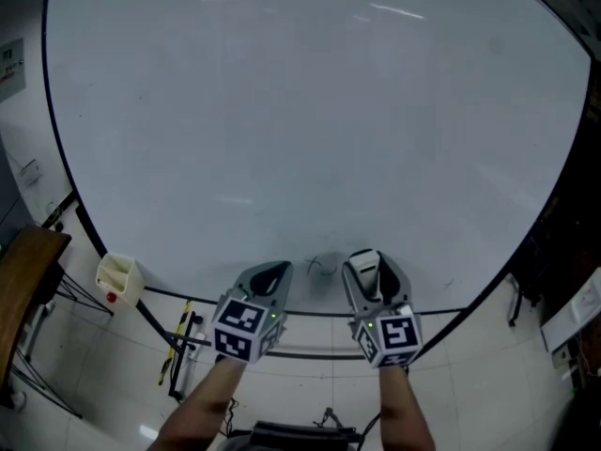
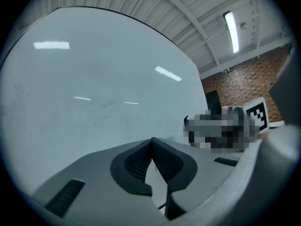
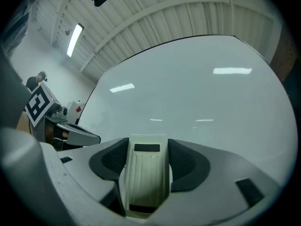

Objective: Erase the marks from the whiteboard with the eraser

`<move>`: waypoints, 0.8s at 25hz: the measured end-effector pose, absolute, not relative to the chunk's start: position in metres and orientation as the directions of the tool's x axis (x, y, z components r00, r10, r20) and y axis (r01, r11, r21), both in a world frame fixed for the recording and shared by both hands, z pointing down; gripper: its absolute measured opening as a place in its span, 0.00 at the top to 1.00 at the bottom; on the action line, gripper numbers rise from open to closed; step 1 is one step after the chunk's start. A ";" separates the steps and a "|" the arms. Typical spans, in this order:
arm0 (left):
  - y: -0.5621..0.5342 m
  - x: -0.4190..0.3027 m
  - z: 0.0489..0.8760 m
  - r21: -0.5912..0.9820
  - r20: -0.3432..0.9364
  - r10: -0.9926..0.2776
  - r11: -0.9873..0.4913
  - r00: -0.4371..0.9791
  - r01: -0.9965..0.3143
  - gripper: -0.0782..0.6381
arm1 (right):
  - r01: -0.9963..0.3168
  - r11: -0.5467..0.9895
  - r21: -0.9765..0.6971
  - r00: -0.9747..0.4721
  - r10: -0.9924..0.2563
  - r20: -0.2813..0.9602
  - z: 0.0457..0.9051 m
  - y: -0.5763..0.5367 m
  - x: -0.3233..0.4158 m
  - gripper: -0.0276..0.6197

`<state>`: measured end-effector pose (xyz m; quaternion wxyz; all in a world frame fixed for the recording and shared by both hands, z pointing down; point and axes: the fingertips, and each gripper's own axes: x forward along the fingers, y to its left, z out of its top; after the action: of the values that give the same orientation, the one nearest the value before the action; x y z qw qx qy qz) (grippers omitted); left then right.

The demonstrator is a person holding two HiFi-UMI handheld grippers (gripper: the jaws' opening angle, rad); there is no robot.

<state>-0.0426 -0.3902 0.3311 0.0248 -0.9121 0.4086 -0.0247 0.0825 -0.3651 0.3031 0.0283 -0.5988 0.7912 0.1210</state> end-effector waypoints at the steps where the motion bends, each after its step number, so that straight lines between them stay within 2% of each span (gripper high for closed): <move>1: -0.390 -0.042 0.332 -0.066 0.025 -0.747 -0.665 0.665 -0.744 0.90 | -0.954 0.249 0.167 -0.279 -0.941 -0.191 0.304 -0.366 0.082 0.55; 7: -0.392 -0.043 0.336 -0.085 -0.012 -0.752 -0.656 0.659 -0.750 0.90 | -0.947 0.198 0.253 -0.258 -0.937 -0.234 0.310 -0.375 0.083 0.55; 13: -0.401 -0.055 0.362 -0.081 -0.004 -0.772 -0.633 0.635 -0.770 0.90 | -0.933 0.038 0.357 -0.163 -0.931 -0.326 0.318 -0.390 0.088 0.55; 20: -0.412 -0.073 0.374 -0.070 0.014 -0.801 -0.598 0.599 -0.798 0.90 | -0.935 -0.042 0.351 -0.112 -0.906 -0.408 0.318 -0.396 0.088 0.55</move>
<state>-0.0732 -0.4123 0.3744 0.0280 -0.8937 0.4473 -0.0221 0.0883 -0.3962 0.3183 0.0261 -0.6657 0.6915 0.2793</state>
